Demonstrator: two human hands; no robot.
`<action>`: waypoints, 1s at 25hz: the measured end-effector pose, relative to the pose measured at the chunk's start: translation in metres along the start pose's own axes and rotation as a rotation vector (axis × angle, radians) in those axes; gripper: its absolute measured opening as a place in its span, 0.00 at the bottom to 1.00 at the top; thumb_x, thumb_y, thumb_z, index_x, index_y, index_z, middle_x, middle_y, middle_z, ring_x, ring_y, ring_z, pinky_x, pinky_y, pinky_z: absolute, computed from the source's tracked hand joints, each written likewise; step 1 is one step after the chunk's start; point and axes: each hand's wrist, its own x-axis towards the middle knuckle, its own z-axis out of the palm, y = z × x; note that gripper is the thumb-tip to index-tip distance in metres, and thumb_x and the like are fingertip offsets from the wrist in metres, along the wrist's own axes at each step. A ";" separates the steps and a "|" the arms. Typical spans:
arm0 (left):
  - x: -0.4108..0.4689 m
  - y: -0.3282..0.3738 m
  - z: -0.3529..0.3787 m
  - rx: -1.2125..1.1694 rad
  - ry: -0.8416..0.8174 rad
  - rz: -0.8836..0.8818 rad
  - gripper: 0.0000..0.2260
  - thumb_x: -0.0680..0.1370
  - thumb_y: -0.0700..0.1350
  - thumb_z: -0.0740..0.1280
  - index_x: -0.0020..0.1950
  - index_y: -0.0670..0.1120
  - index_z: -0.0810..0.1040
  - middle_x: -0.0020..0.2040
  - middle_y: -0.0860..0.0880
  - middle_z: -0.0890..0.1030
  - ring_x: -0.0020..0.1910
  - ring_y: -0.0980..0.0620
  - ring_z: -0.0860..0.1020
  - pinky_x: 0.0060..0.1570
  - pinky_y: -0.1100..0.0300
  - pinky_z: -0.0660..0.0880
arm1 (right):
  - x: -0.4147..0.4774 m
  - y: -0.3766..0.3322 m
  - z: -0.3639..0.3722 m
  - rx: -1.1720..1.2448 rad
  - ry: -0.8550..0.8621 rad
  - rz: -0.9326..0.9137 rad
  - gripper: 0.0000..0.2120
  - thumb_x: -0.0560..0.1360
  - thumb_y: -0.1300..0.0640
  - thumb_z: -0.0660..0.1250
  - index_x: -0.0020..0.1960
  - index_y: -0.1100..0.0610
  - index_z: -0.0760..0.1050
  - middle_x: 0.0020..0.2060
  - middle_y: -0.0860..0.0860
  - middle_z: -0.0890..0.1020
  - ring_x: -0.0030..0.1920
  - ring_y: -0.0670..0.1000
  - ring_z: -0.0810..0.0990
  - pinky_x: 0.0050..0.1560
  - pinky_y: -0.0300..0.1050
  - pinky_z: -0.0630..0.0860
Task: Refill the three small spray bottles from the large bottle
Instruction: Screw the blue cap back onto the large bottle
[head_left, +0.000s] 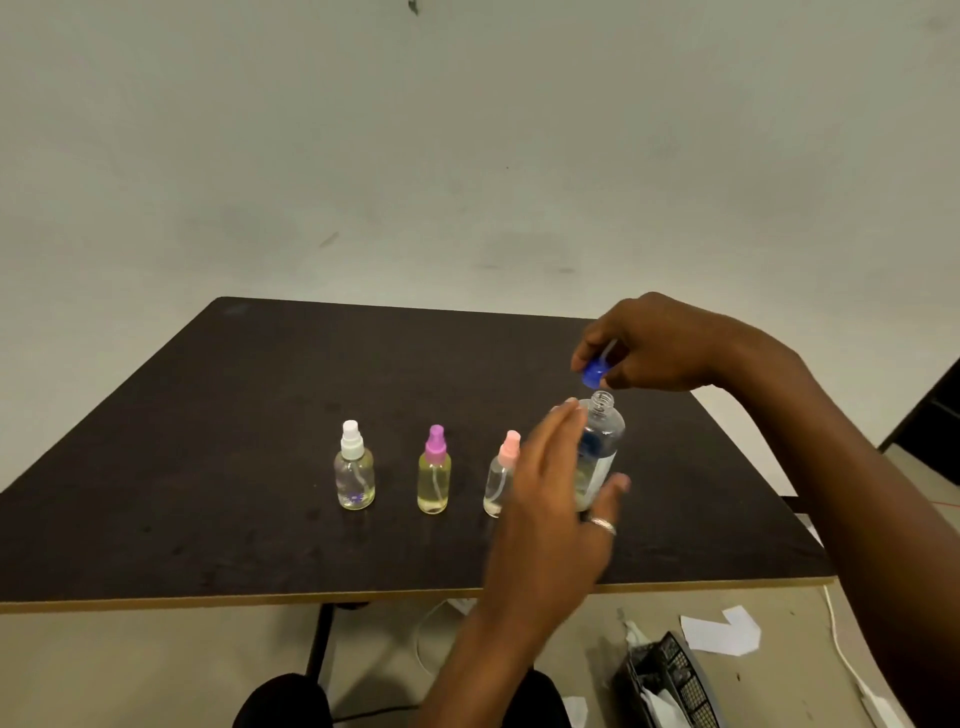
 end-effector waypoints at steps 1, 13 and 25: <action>0.003 0.002 0.019 -0.038 -0.059 -0.092 0.33 0.79 0.53 0.68 0.79 0.52 0.55 0.79 0.55 0.59 0.78 0.58 0.57 0.74 0.65 0.58 | -0.002 0.005 0.003 0.002 0.007 0.001 0.16 0.70 0.63 0.73 0.54 0.48 0.82 0.48 0.44 0.83 0.47 0.44 0.81 0.48 0.38 0.75; 0.041 -0.036 0.096 -0.025 -0.003 -0.503 0.42 0.76 0.48 0.72 0.80 0.47 0.48 0.79 0.48 0.60 0.77 0.49 0.61 0.72 0.59 0.62 | 0.000 0.025 0.031 0.078 0.005 -0.037 0.14 0.71 0.65 0.74 0.53 0.52 0.83 0.50 0.46 0.84 0.47 0.44 0.81 0.48 0.33 0.74; 0.040 -0.048 0.085 0.015 0.078 -0.479 0.35 0.75 0.46 0.73 0.77 0.48 0.58 0.73 0.49 0.69 0.71 0.51 0.70 0.69 0.54 0.70 | 0.015 0.016 0.035 0.062 0.026 -0.095 0.13 0.71 0.61 0.75 0.54 0.52 0.83 0.50 0.46 0.85 0.44 0.42 0.81 0.47 0.31 0.74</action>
